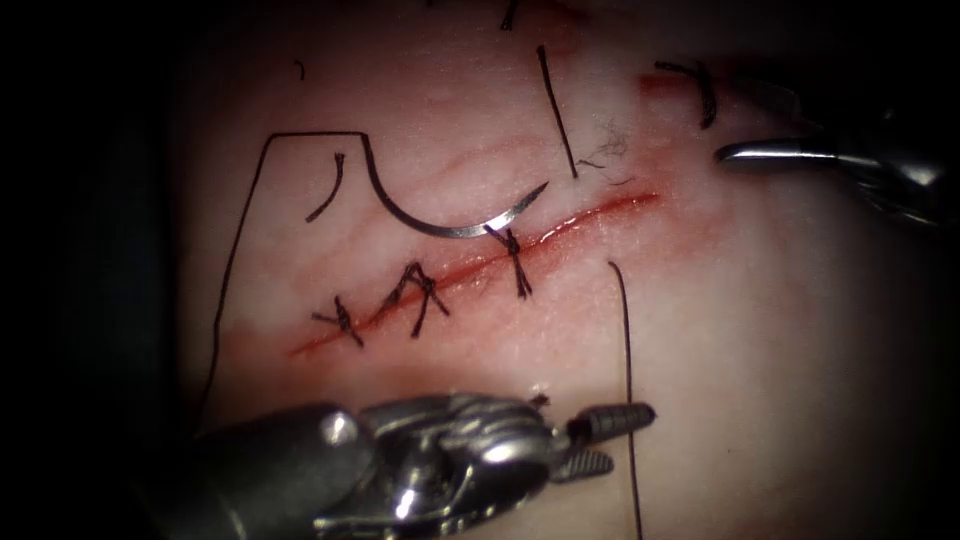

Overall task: Wound Closure
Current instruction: Pick up a long piece of suture with the left needle driver.

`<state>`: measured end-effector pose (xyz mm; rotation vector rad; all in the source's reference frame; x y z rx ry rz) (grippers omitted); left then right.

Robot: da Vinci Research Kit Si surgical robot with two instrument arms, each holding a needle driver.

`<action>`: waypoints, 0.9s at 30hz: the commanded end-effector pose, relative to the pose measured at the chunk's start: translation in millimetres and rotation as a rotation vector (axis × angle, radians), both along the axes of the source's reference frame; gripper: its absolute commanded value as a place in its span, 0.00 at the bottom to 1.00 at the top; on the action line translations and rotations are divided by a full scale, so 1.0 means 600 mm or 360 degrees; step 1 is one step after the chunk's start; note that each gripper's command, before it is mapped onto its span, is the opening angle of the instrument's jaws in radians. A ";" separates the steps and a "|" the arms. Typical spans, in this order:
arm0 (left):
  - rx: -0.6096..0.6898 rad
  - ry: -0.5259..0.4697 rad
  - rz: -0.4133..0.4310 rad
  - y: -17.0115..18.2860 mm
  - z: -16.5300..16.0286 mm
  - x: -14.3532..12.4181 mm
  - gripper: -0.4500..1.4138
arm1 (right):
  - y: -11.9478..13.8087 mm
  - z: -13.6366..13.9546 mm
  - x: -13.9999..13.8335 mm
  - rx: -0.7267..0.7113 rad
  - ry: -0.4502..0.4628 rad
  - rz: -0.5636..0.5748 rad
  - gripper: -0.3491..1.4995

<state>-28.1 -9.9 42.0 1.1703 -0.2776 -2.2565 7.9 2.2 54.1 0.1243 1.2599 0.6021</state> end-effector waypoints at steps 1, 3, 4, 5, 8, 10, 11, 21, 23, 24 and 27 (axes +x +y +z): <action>-0.0017 0.0015 0.0044 0.0000 0.0006 -0.0011 0.58 | 0.0006 0.0009 0.0012 -0.0005 0.0004 -0.0001 0.86; -0.0018 0.0041 0.0079 -0.0008 0.0008 -0.0012 0.59 | 0.0006 0.0009 0.0012 -0.0005 0.0003 -0.0001 0.86; -0.0016 0.0048 0.0096 -0.0011 0.0009 -0.0012 0.60 | 0.0006 0.0009 0.0012 -0.0005 0.0003 0.0000 0.86; -0.0015 0.0049 0.0112 -0.0014 0.0010 -0.0013 0.60 | 0.0006 0.0009 0.0012 -0.0005 0.0003 0.0000 0.86; -0.0025 0.0042 0.0131 -0.0021 0.0010 -0.0015 0.60 | 0.0005 0.0010 0.0013 -0.0006 0.0003 0.0000 0.86; -0.0036 0.0041 0.0140 -0.0028 0.0011 -0.0017 0.59 | 0.0004 0.0012 0.0013 -0.0008 0.0003 0.0000 0.86; -0.0040 0.0037 0.0148 -0.0032 0.0012 -0.0018 0.59 | 0.0004 0.0013 0.0013 -0.0009 0.0003 0.0000 0.86; -0.0112 0.0008 0.0233 -0.0072 0.0005 -0.0045 0.53 | -0.0002 0.0028 0.0013 0.0008 0.0011 0.0012 0.86; -0.0120 -0.0003 0.0258 -0.0085 0.0009 -0.0050 0.51 | -0.0002 0.0028 0.0013 0.0008 0.0011 0.0012 0.86; -0.0125 -0.0006 0.0266 -0.0090 0.0010 -0.0051 0.51 | -0.0002 0.0028 0.0013 0.0008 0.0011 0.0012 0.86; -0.0118 -0.0013 0.0279 -0.0106 0.0018 -0.0051 0.39 | -0.0002 0.0028 0.0013 0.0017 0.0013 0.0015 0.86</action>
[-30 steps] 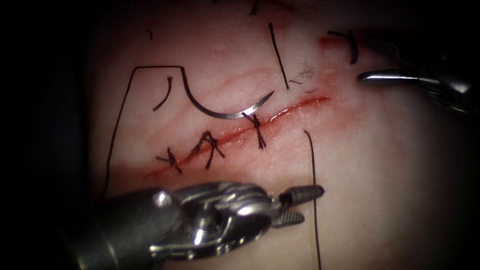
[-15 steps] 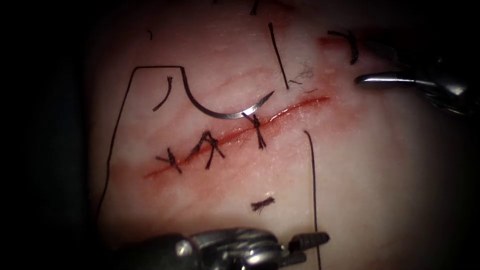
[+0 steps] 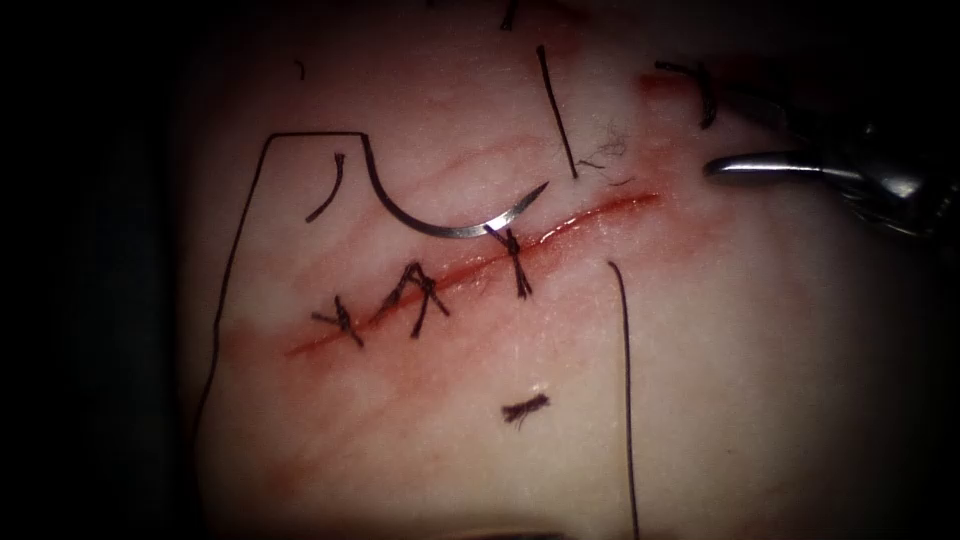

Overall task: Wound Closure
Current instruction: Pick up a long piece of suture with the left needle driver, then use the right hand to handoff a longer length of suture to the left gripper.

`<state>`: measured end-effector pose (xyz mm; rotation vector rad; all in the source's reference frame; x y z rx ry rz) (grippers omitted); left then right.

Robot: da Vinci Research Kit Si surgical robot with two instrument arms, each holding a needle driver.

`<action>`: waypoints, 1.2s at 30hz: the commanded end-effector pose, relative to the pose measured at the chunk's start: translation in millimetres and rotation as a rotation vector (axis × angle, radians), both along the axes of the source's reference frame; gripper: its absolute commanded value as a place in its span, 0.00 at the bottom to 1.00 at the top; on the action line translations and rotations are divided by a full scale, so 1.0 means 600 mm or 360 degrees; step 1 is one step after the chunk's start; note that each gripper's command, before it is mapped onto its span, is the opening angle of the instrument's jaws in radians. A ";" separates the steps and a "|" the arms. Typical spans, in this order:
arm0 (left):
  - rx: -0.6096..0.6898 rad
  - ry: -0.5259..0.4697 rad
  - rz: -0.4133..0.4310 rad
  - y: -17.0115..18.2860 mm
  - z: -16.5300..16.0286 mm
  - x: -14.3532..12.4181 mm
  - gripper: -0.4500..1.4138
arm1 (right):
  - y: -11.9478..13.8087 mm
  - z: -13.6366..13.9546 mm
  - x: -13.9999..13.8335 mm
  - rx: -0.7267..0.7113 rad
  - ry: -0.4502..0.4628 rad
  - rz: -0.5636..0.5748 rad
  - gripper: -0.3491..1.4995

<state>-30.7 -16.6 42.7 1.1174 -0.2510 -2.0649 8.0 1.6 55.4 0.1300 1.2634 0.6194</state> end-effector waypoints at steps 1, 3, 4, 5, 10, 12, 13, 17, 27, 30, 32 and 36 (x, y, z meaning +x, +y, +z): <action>0.0044 0.0000 -0.0018 0.0006 0.0006 -0.0006 0.11 | 0.0007 0.0005 0.0012 -0.0003 0.0004 -0.0002 0.86; 0.0097 0.0001 -0.0024 0.0013 0.0004 -0.0004 0.05 | 0.0007 0.0004 0.0013 -0.0003 0.0003 -0.0001 0.86; 0.0108 0.0000 -0.0024 0.0016 0.0003 -0.0003 0.05 | 0.0006 0.0004 0.0013 -0.0003 0.0003 -0.0001 0.85; 0.0112 -0.0002 -0.0021 0.0021 0.0002 -0.0003 0.05 | 0.0005 0.0004 0.0014 -0.0003 0.0003 0.0000 0.85; 0.0101 -0.0040 -0.0060 0.0043 -0.0002 -0.0004 0.05 | 0.0004 0.0001 0.0015 0.0007 0.0005 0.0004 0.82; 0.0086 -0.0043 -0.0093 0.0057 -0.0007 -0.0002 0.05 | 0.0003 0.0001 0.0015 0.0007 0.0005 0.0004 0.81; 0.0083 -0.0049 -0.0102 0.0062 -0.0008 -0.0001 0.05 | 0.0003 0.0001 0.0015 0.0007 0.0005 0.0004 0.81; 0.0073 -0.0048 -0.0146 0.0087 -0.0019 0.0010 0.05 | -0.0008 -0.0007 0.0019 0.0010 0.0061 -0.0041 0.78; -0.0013 -0.0056 -0.0245 0.0154 -0.0050 0.0051 0.05 | -0.0055 -0.0130 0.0092 -0.0491 0.0183 -0.0624 0.76; -0.0031 -0.0050 -0.0244 0.0174 -0.0051 0.0058 0.05 | -0.0078 -0.0146 0.0115 -0.0663 0.0056 -0.0752 0.76; -0.0039 -0.0046 -0.0248 0.0186 -0.0055 0.0059 0.05 | -0.0085 -0.0150 0.0120 -0.0735 0.0027 -0.0772 0.75; -0.0044 -0.0042 -0.0249 0.0207 -0.0062 0.0058 0.05 | -0.0090 -0.0153 0.0127 -0.0922 -0.0074 -0.0839 0.75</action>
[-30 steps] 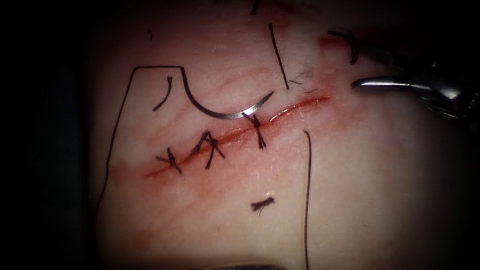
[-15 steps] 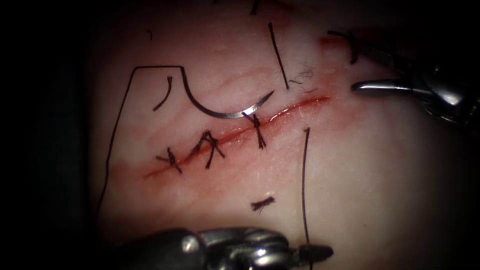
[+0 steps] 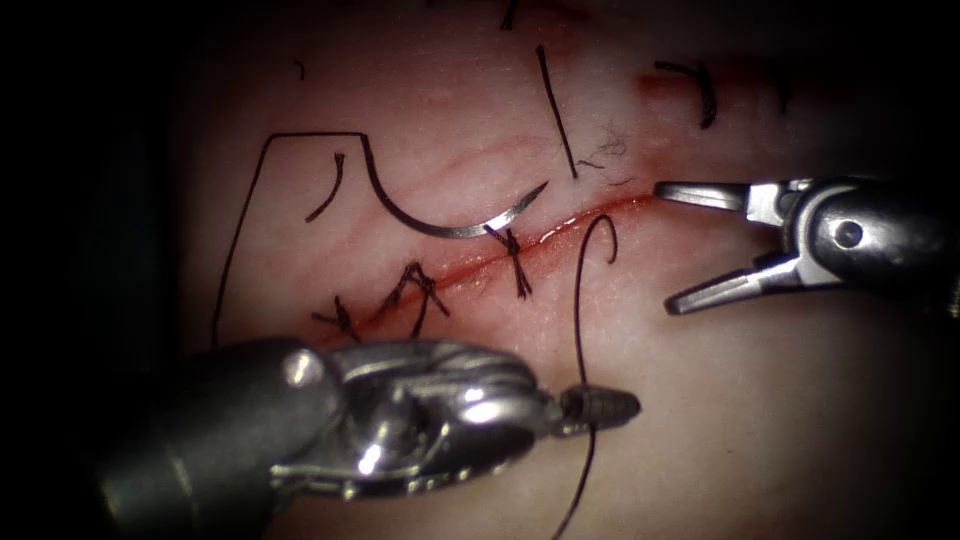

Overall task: Wound Closure
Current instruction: Use the right hand to handoff a longer length of suture to the left gripper.

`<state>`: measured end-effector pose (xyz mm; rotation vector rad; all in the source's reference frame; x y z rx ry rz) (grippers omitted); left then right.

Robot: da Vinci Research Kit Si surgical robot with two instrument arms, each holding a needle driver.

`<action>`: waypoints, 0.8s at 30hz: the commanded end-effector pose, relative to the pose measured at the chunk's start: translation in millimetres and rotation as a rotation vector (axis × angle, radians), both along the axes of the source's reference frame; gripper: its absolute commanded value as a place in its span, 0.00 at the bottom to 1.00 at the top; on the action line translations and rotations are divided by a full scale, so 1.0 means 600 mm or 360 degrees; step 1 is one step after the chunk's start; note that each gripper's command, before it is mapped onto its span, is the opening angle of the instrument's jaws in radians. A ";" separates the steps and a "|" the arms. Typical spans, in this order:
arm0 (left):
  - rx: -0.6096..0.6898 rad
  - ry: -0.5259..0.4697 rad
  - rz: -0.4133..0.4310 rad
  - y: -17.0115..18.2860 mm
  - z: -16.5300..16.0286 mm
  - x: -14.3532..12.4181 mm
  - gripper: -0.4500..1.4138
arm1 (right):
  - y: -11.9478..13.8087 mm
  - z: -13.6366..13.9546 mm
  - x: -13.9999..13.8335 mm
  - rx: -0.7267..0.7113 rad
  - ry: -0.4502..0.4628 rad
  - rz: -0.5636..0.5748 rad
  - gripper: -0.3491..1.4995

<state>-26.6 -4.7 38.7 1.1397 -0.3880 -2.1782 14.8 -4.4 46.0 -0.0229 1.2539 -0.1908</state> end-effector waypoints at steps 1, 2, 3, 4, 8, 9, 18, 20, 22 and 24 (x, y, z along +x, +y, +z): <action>-0.0001 -0.0001 -0.0002 0.0011 0.0004 -0.0009 0.05 | 0.0010 0.0005 0.0016 -0.0066 -0.0026 -0.0012 0.75; 0.0000 0.0000 -0.0004 0.0013 0.0004 -0.0010 0.05 | 0.0011 0.0006 0.0018 -0.0094 -0.0032 -0.0018 0.75; -0.0001 0.0001 -0.0005 0.0013 0.0005 -0.0010 0.05 | 0.0012 0.0007 0.0024 -0.0153 -0.0047 -0.0017 0.75; -0.0001 0.0002 -0.0006 0.0013 0.0006 -0.0011 0.05 | 0.0013 0.0008 0.0028 -0.0181 -0.0061 -0.0022 0.75; -0.0001 0.0003 -0.0008 0.0013 0.0005 -0.0011 0.05 | 0.0005 0.0016 0.0053 -0.0317 -0.0121 -0.0094 0.75; 0.0000 0.0003 -0.0009 0.0013 0.0005 -0.0011 0.05 | 0.0001 0.0018 0.0059 -0.0345 -0.0115 -0.0107 0.77; 0.0002 0.0010 -0.0020 0.0021 0.0003 -0.0009 0.05 | -0.0027 0.0024 0.0101 -0.0505 -0.0056 -0.0214 0.80; 0.0002 0.0010 -0.0020 0.0021 0.0003 -0.0008 0.05 | -0.0030 0.0028 0.0104 -0.0523 -0.0045 -0.0230 0.80; 0.0002 0.0011 -0.0021 0.0021 0.0003 -0.0009 0.05 | -0.0032 0.0030 0.0107 -0.0532 -0.0038 -0.0240 0.80; 0.0002 0.0011 -0.0022 0.0021 0.0003 -0.0009 0.05 | -0.0033 0.0027 0.0111 -0.0554 -0.0021 -0.0256 0.77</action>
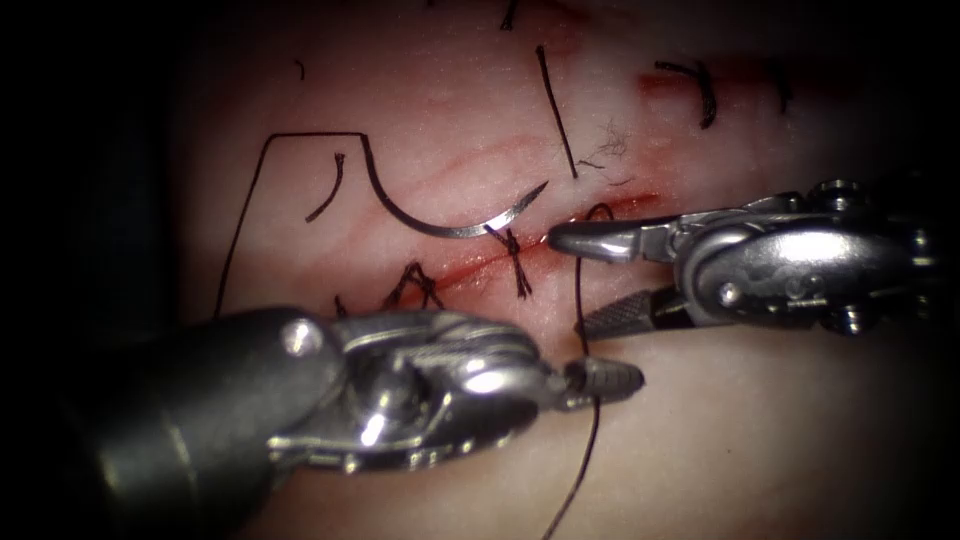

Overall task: Wound Closure
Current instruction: Use the right hand to handoff a longer length of suture to the left gripper.

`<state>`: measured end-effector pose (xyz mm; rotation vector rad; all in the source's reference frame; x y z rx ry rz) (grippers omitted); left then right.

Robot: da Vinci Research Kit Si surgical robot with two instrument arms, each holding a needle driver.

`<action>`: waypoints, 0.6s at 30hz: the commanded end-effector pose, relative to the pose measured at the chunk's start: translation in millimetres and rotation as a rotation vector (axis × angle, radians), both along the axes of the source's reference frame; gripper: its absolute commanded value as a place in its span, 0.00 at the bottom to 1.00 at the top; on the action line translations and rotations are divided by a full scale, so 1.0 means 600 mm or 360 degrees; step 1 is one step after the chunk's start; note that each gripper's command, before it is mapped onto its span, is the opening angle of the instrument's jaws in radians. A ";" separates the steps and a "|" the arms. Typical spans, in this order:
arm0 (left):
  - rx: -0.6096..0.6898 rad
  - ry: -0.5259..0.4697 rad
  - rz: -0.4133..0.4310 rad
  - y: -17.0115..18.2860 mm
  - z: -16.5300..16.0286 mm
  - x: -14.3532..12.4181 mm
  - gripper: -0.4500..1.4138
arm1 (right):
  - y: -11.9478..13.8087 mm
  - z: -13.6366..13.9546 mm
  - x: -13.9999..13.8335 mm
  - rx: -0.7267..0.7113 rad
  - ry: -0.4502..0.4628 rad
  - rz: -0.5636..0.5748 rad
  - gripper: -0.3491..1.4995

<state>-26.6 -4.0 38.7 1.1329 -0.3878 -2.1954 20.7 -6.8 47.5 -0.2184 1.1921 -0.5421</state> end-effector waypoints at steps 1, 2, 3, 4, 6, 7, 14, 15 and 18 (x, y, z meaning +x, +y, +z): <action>-0.0005 -0.0002 -0.0001 0.0009 0.0004 -0.0009 0.05 | 0.0007 0.0002 0.0014 -0.0009 0.0022 -0.0017 0.75; -0.0005 -0.0002 -0.0001 0.0009 0.0004 -0.0009 0.05 | 0.0005 0.0001 0.0015 -0.0025 0.0028 -0.0029 0.72; -0.0005 -0.0002 -0.0002 0.0009 0.0004 -0.0009 0.05 | 0.0003 0.0001 0.0017 -0.0024 0.0039 -0.0038 0.65; -0.0005 -0.0002 -0.0002 0.0009 0.0004 -0.0009 0.05 | 0.0001 0.0002 0.0017 -0.0029 0.0047 -0.0059 0.51; -0.0006 -0.0002 -0.0002 0.0009 0.0004 -0.0009 0.05 | -0.0003 0.0005 0.0017 -0.0055 0.0048 -0.0149 0.00; -0.0006 -0.0002 -0.0002 0.0009 0.0004 -0.0009 0.05 | -0.0003 0.0007 0.0018 -0.0049 0.0030 -0.0181 0.00; -0.0006 -0.0002 -0.0002 0.0008 0.0003 -0.0006 0.05 | 0.0007 0.0016 0.0004 -0.0038 0.0062 -0.0190 0.00; -0.0006 -0.0002 -0.0002 0.0008 0.0003 -0.0006 0.05 | 0.0008 0.0016 0.0003 -0.0028 0.0057 -0.0189 0.00; -0.0006 0.0000 -0.0004 0.0008 0.0003 -0.0007 0.10 | 0.0008 0.0015 0.0002 0.0036 0.0012 -0.0184 0.00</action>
